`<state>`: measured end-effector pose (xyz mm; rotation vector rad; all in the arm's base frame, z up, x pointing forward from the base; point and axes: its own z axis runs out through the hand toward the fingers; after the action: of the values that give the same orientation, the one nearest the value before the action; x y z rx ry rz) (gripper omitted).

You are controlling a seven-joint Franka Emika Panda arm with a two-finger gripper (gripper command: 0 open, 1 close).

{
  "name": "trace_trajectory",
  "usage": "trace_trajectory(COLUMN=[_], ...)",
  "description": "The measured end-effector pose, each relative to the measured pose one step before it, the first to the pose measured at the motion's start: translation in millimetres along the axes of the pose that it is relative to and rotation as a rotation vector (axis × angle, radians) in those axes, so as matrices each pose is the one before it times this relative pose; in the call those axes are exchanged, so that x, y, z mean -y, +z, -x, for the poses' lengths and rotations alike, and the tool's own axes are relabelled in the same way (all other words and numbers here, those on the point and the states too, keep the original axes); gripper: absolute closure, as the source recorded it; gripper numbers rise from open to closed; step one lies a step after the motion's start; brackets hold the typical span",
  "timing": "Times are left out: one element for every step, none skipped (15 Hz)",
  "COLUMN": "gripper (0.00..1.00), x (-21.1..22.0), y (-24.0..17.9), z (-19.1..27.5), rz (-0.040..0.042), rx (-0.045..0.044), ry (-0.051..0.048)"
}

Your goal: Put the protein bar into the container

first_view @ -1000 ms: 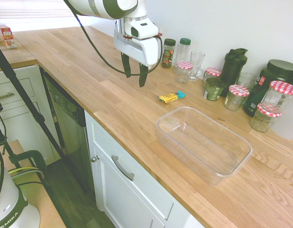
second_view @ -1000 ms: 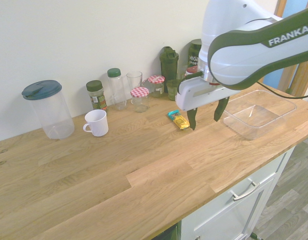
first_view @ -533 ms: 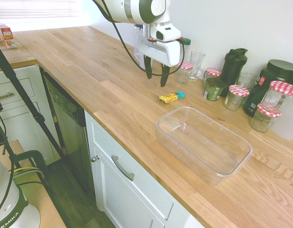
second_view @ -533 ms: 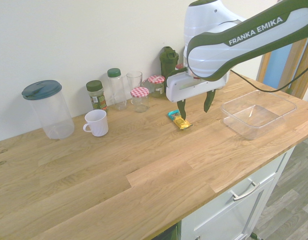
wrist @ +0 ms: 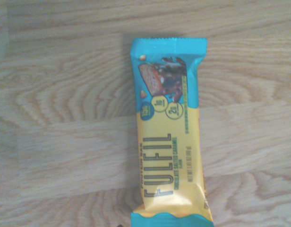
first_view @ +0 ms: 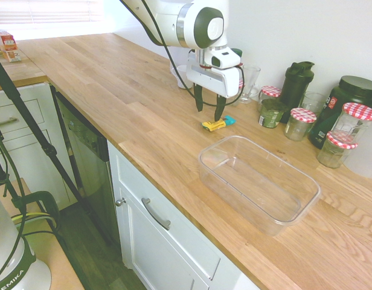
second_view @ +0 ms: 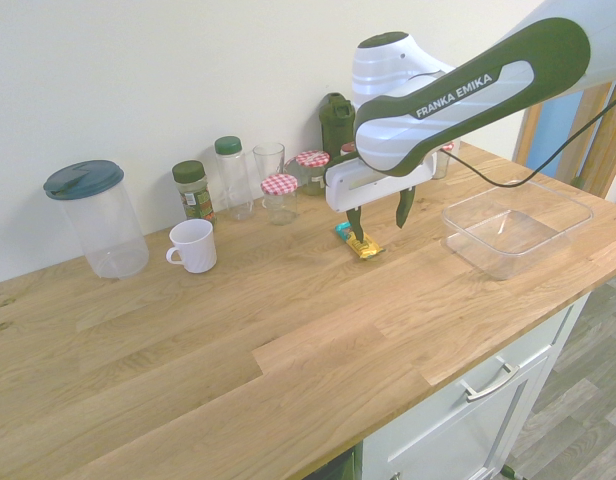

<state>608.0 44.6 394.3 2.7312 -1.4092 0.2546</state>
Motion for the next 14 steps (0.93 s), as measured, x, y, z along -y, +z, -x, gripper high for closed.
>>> trace_trajectory(gripper=[0.0, 0.0, 0.0, 0.0, 0.0, 0.0, 0.0, 0.0, 0.0, 0.0, 0.0, 0.0, 0.0, 0.0], x=[1.93, 2.6, 2.77, 3.58, 3.07, 3.09, 3.11, 3.36, 3.6, 3.59, 2.56, 1.81, 0.16, -1.15], y=[3.11, 2.36, 1.09, -0.44, 0.21, 1.84, 4.07, 5.96, 6.67, 4.98, 3.84, 3.12, 3.21, 3.48], z=[-1.21, -2.27, -3.07, -3.67, -2.75, -2.05, -0.74, 0.14, 0.61, 0.1, -0.71, -2.38, -3.44, -3.54], rz=[-0.00409, -0.00177, -0.00345, -0.00615, -0.00557, -0.00217, 0.0019, 0.00471, 0.00573, 0.00353, 0.00197, 0.00091, 0.00272, 0.00426], rx=[-0.00119, -0.00033, -0.00063, -0.00106, 0.0013, 0.00218, 0.0022, 0.0033, 0.00327, 0.00155, 0.00162, 0.0007, -0.00015, 0.00062], ry=[-0.00575, -0.00092, 0.0017, -0.00028, -0.0029, -0.00341, -0.00292, -0.00293, -0.0033, -0.00264, -0.00006, 0.00253, 0.00349, 0.00215])
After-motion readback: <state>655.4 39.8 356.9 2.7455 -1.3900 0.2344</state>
